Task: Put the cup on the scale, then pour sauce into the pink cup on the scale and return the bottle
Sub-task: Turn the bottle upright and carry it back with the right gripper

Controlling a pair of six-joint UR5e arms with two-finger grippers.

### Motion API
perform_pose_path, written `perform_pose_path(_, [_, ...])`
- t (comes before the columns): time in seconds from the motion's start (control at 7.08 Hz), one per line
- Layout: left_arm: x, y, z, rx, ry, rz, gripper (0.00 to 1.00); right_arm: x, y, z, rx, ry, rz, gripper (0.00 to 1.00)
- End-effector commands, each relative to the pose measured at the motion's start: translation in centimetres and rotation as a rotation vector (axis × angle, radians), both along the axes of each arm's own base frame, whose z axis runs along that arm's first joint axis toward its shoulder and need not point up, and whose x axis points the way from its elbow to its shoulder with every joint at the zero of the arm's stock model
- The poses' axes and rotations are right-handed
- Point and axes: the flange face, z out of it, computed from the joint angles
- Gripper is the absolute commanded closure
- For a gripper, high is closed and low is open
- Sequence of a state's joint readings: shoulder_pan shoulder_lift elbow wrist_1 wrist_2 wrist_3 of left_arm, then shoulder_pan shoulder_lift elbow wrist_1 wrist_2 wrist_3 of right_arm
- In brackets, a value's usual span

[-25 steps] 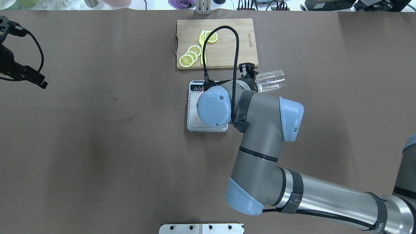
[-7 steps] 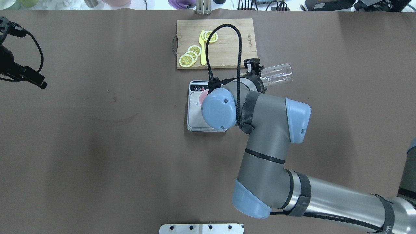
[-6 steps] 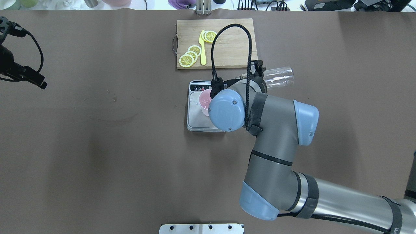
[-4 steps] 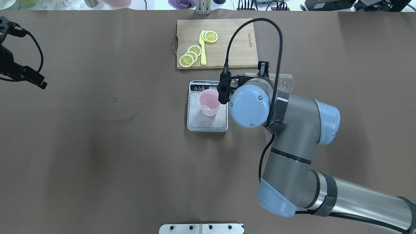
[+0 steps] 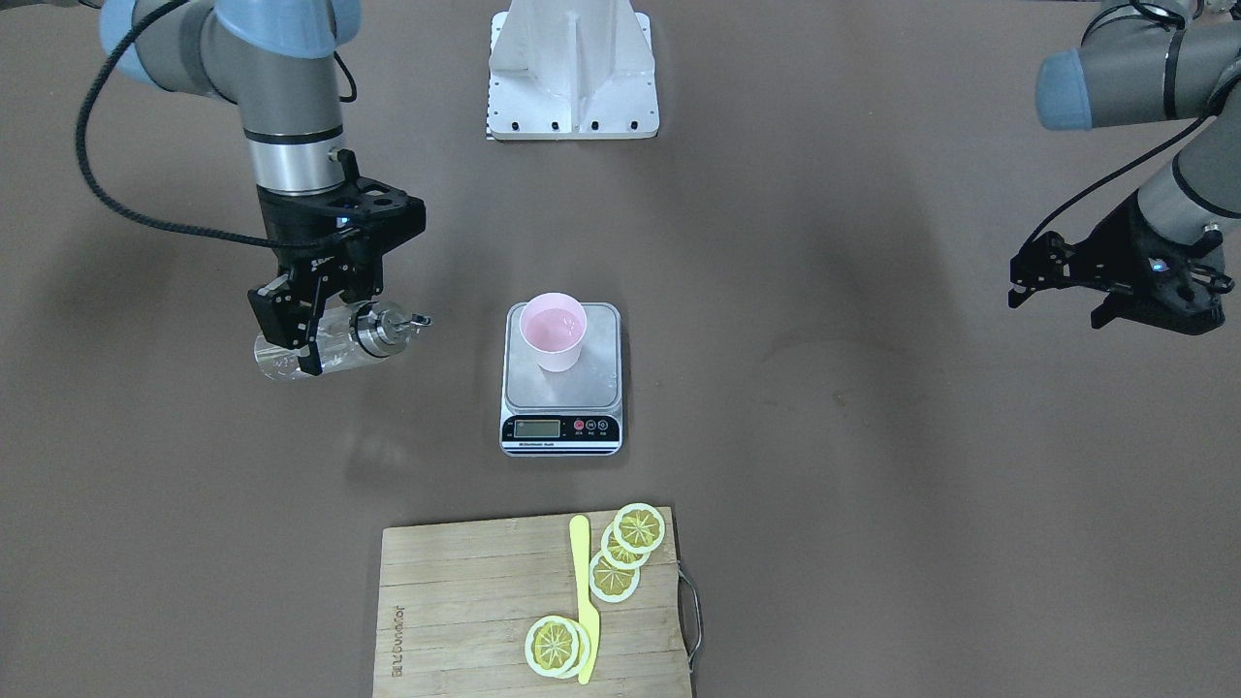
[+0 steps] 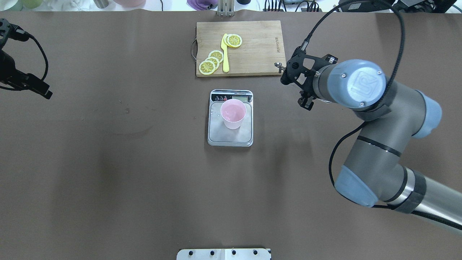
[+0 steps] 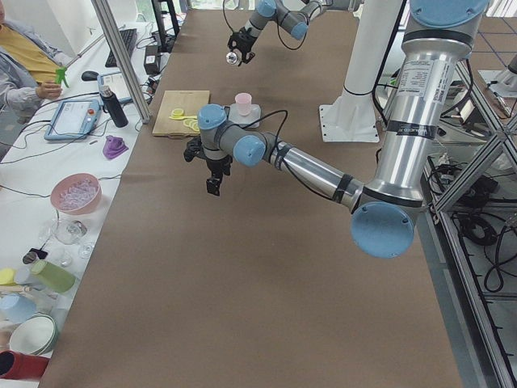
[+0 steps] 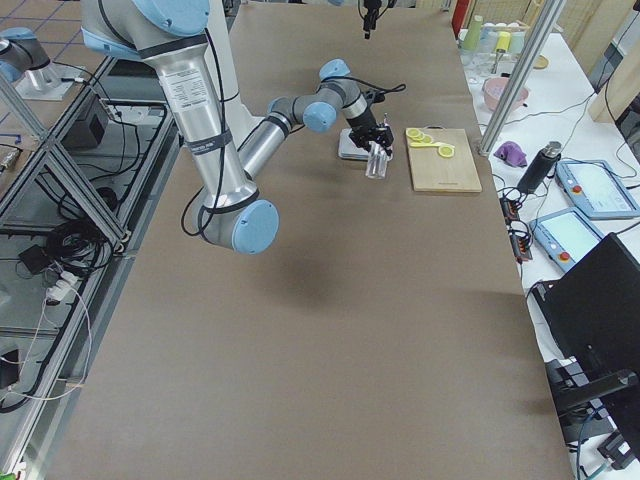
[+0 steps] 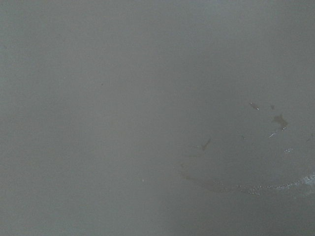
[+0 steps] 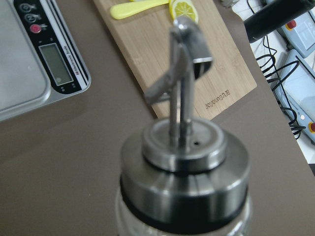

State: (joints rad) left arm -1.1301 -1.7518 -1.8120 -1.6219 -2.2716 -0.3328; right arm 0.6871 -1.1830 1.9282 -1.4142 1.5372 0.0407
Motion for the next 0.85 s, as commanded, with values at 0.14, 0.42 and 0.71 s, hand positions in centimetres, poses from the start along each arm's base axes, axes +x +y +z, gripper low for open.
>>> perform_pose_path(0.14, [-0.1,0.0,0.0,-0.001,0.000,-0.002,0.01,8.6,-0.9,7.6,-0.102,-0.358,0.091,1.00])
perform_pose_path(0.42, [-0.1,-0.1,0.1,-0.002,-0.001,-0.002,0.01,9.1,-2.0,15.6,-0.156,-0.611,0.160,1.00])
perform_pose_path(0.71, [-0.2,0.0,-0.1,-0.004,0.001,-0.008,0.01,11.0,-1.3,21.2,-0.089,-0.731,0.159,1.00])
